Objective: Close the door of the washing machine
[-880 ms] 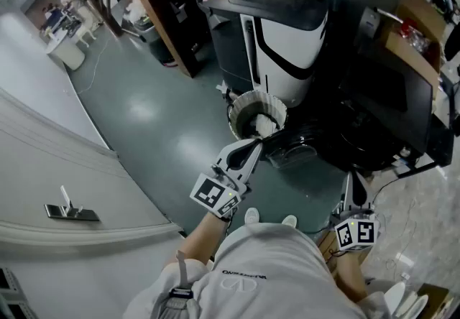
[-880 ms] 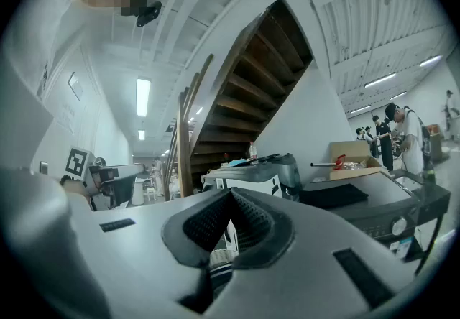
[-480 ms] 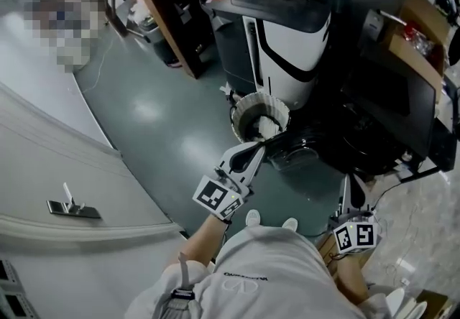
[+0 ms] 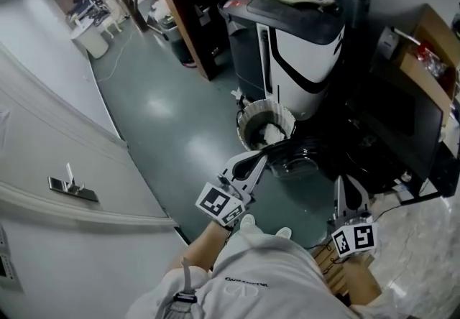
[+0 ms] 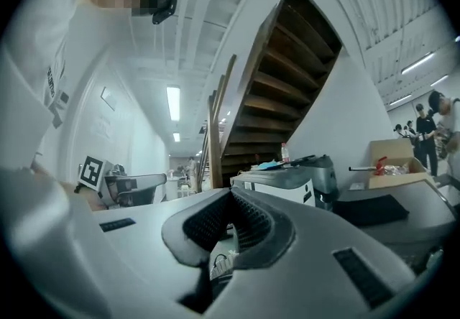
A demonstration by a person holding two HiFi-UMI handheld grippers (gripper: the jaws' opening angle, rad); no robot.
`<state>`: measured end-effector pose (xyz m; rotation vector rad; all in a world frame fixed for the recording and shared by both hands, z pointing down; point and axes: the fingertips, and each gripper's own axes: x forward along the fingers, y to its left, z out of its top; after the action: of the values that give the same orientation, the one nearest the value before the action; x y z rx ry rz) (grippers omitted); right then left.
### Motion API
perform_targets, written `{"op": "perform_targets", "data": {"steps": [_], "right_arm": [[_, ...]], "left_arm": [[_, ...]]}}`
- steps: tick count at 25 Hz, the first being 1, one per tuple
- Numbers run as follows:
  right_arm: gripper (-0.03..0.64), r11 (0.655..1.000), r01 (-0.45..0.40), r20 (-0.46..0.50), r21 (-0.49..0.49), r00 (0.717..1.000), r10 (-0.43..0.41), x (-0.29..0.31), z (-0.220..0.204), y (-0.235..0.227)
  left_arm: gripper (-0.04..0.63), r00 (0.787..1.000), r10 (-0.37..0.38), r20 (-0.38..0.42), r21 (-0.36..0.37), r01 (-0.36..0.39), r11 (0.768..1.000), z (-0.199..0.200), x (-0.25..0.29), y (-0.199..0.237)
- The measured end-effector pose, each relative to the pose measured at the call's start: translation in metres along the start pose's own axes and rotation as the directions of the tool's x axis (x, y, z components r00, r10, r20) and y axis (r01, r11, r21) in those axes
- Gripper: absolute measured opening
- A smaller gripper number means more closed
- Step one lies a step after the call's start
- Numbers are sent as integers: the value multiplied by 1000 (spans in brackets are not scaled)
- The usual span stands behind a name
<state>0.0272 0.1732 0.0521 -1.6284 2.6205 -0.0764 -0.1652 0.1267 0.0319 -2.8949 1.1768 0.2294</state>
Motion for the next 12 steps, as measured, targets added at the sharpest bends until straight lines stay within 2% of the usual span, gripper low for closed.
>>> {"op": "perform_targets", "data": {"steps": [6,12], "right_arm": [[11,998,-61,-16,7,998,61,10,-12,-6],[11,996,-86,-20,13,996,87,32,-21,-4]], "left_arm": [[2,999,38,-4,3,-38,999,-5,1,-13],[2,998,55,-29,0,-55,999,-14,5,2]]}}
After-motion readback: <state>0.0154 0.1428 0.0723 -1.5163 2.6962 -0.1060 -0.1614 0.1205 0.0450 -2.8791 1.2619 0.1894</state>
